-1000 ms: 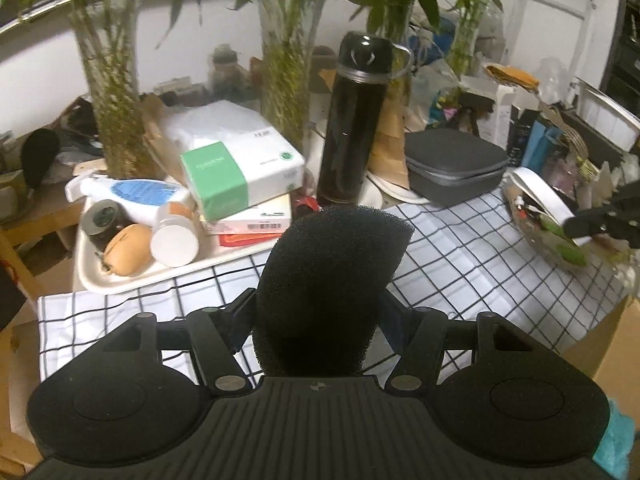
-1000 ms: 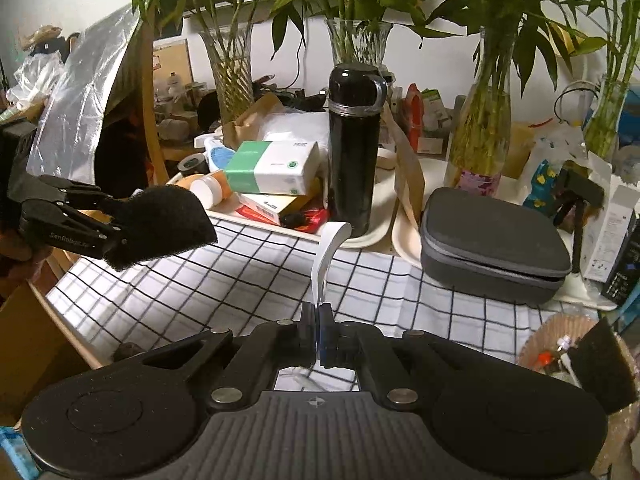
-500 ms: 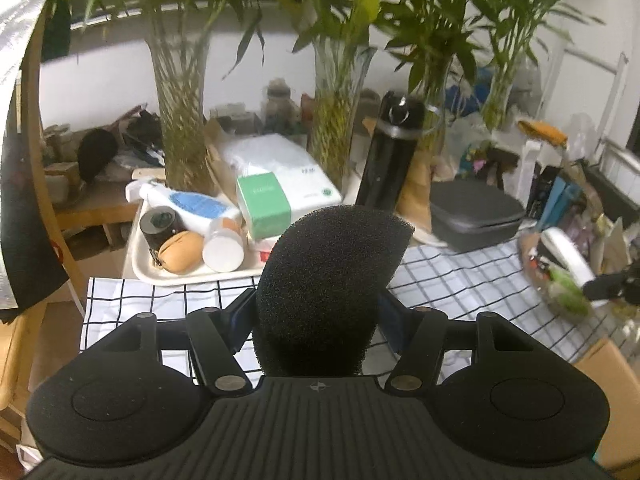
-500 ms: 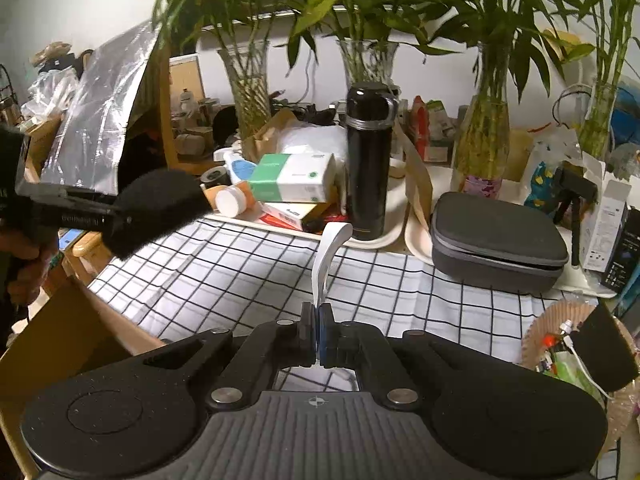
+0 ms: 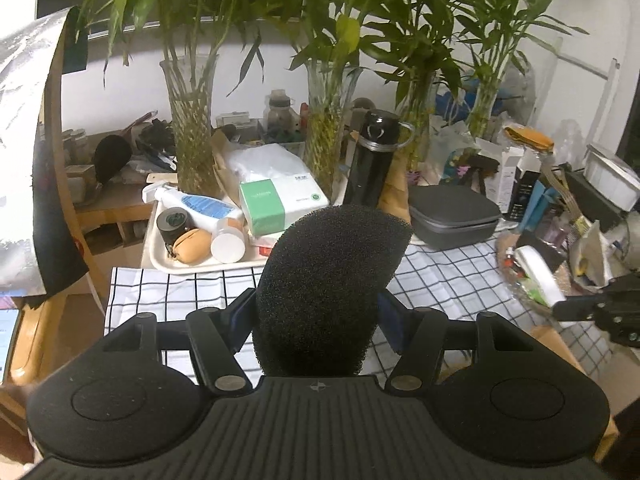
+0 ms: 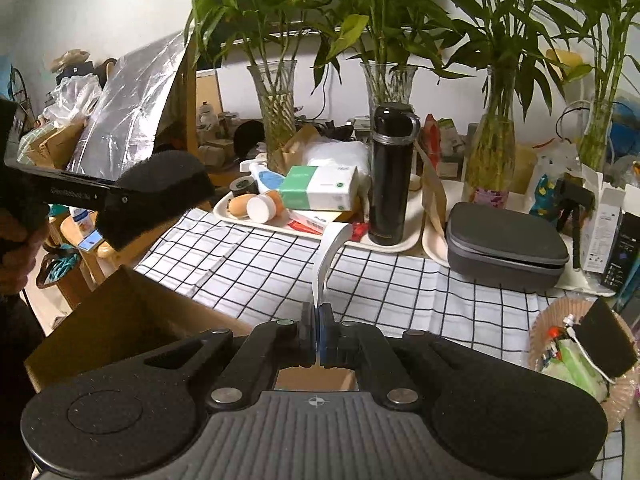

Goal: Organize soft objects
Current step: 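Lift the sponge and strip and carry them toward the cardboard box, then lower the sponge and strip into the box and open both grippers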

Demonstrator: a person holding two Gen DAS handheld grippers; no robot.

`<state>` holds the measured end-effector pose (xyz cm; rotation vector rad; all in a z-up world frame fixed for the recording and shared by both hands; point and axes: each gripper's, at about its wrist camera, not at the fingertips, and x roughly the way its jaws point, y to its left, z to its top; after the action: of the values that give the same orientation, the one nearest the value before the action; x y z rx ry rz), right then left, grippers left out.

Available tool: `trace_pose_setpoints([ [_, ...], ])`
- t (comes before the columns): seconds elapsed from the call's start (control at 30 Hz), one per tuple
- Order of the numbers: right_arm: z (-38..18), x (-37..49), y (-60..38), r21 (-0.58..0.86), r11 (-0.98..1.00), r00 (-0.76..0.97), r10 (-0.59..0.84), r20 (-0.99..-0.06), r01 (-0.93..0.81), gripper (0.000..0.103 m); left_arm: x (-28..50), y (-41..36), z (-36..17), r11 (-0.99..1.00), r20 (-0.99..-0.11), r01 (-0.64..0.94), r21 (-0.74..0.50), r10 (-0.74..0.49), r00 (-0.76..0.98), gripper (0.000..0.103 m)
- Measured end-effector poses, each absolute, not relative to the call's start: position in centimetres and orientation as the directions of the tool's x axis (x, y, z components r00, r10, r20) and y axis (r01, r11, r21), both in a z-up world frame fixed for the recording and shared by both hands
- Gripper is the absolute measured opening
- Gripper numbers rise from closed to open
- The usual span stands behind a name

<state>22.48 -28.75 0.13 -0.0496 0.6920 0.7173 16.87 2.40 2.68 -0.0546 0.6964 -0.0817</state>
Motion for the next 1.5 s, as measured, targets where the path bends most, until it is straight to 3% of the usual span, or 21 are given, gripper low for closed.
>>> trace_pose_setpoints([
  [0.23, 0.6, 20.7, -29.0, 0.201, 0.760, 0.549, 0.600, -0.582, -0.618, 0.004, 14.4, 0.8, 4.0, 0.996, -0.641, 0.074, -0.051, -0.089, 0.763, 0.062],
  [0.6, 0.4, 18.0, -28.8, 0.210, 0.767, 0.547, 0.593, -0.591, -0.606, 0.004, 12.0, -0.4, 4.2, 0.991, -0.675, 0.070, -0.116, -0.130, 0.727, 0.062],
  [1.17, 0.1, 15.0, -29.1, 0.218, 0.773, 0.547, 0.589, -0.595, -0.596, 0.004, 10.4, -0.5, 1.4, 0.957, -0.760, -0.012, -0.290, -0.222, 0.611, 0.062],
  [1.37, -0.1, 14.5, -29.1, 0.216, 0.775, 0.546, 0.585, -0.600, -0.594, 0.004, 10.6, 0.4, -0.1, 0.933, -0.788, -0.068, -0.354, -0.258, 0.559, 0.066],
  [1.5, -0.1, 14.3, -29.3, 0.220, 0.778, 0.547, 0.583, -0.601, -0.588, 0.004, 10.3, 0.5, -0.3, 0.928, -0.783, -0.066, -0.366, -0.268, 0.562, 0.074],
])
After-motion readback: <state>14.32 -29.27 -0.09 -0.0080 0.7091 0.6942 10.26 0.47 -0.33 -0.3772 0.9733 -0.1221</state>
